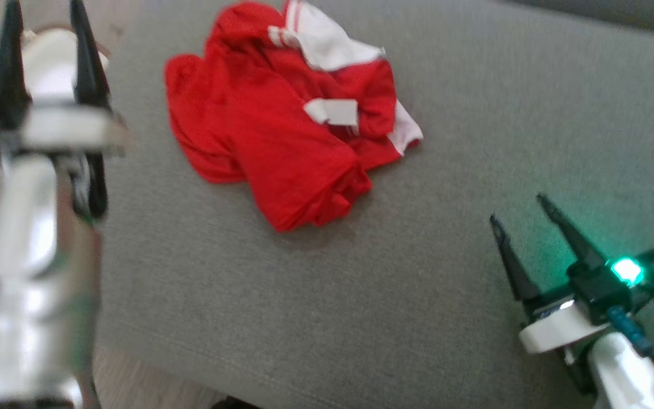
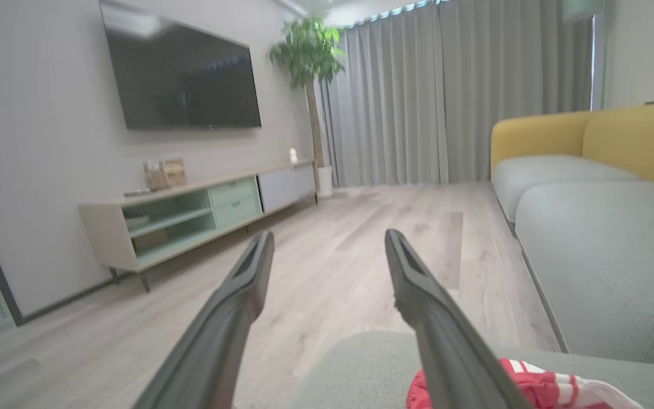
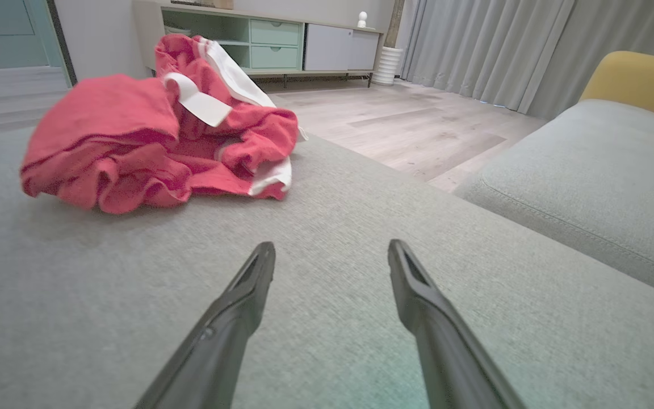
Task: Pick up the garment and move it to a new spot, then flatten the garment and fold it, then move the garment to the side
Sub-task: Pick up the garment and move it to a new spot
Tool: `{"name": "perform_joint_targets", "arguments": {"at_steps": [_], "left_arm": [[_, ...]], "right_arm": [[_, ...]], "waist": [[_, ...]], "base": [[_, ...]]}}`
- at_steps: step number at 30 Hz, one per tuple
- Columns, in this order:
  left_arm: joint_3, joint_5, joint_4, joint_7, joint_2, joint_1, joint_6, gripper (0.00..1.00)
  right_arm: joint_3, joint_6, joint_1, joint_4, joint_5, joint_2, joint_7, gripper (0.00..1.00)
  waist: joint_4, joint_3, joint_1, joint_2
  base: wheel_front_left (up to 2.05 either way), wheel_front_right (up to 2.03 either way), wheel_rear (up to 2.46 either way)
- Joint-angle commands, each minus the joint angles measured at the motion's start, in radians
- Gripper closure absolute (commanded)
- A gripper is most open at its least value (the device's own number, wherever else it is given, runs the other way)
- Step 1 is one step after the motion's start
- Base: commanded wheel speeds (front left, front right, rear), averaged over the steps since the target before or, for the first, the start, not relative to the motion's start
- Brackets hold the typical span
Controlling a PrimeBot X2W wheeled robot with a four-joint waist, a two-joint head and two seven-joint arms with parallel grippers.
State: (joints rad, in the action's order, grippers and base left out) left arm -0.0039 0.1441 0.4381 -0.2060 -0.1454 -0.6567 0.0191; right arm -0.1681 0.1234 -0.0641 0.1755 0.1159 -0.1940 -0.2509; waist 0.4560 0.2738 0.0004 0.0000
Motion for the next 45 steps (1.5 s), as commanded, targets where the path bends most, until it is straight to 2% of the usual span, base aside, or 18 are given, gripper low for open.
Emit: {"name": "perform_joint_targets", "arguments": {"at_steps": [1,4,9,15,18,19,20,25,31,38,45], "left_arm": [[0.036,0.010,0.029,0.027,-0.049,-0.079,0.011,0.00],[0.018,0.010,0.217,0.107,-0.080,-0.245,0.038,0.00],[0.010,0.005,0.500,0.246,-0.132,-0.421,0.041,0.00],[0.034,0.080,0.726,0.380,-0.124,-0.489,0.089,0.00],[0.040,0.094,0.793,0.409,-0.136,-0.487,0.071,0.00],[0.047,0.099,0.797,0.390,-0.143,-0.486,0.056,0.39],[0.051,0.103,0.800,0.370,-0.149,-0.485,0.050,1.00],[0.105,0.162,0.787,0.245,-0.175,-0.522,0.062,1.00],[0.111,0.161,0.749,0.105,-0.272,-0.578,0.072,1.00],[0.050,0.086,0.651,-0.010,-0.374,-0.676,0.058,1.00],[-0.040,0.006,0.502,-0.033,-0.399,-0.763,0.064,1.00]], "right_arm": [[-0.019,0.007,-0.028,-0.043,0.007,-0.021,-0.011,0.00],[-0.011,0.007,-0.055,-0.093,0.008,-0.055,-0.011,0.00],[-0.018,0.007,-0.092,-0.166,0.014,-0.095,-0.011,0.00],[-0.014,0.007,-0.125,-0.219,0.021,-0.103,-0.011,0.00],[-0.019,0.007,-0.141,-0.226,0.024,-0.099,-0.011,0.00],[-0.021,0.007,-0.146,-0.226,0.025,-0.095,-0.011,0.00],[-0.021,0.007,-0.150,-0.225,0.025,-0.091,-0.011,0.00],[-0.014,0.007,-0.149,-0.205,0.023,-0.073,-0.011,0.00],[-0.009,0.007,-0.139,-0.175,0.007,-0.041,-0.011,0.00],[-0.035,0.007,-0.126,-0.140,-0.018,0.036,-0.011,0.00],[-0.041,0.007,-0.095,-0.125,-0.036,0.100,-0.011,0.00]], "waist": [[-0.051,0.142,-0.0004,0.0000],[-0.074,0.220,-0.0004,0.0000],[-0.122,0.316,-0.0004,0.0000],[-0.154,0.382,-0.0004,0.0000],[-0.168,0.398,-0.0004,0.0000],[-0.171,0.398,-0.0004,0.0000],[-0.175,0.397,-0.0004,0.0000],[-0.179,0.359,-0.0004,0.0000],[-0.172,0.255,-0.0004,0.0000],[-0.196,0.100,-0.0004,0.0000],[-0.269,-0.037,-0.0004,0.0000]], "base": [[0.00,0.00,0.00],[0.00,0.00,0.00],[0.00,0.00,0.00],[0.00,0.00,0.00],[0.00,0.00,0.00],[0.00,0.00,0.00],[0.00,0.00,0.00],[0.00,0.00,0.00],[0.00,0.00,0.00],[0.00,0.00,0.00],[0.00,0.00,0.00]]}}
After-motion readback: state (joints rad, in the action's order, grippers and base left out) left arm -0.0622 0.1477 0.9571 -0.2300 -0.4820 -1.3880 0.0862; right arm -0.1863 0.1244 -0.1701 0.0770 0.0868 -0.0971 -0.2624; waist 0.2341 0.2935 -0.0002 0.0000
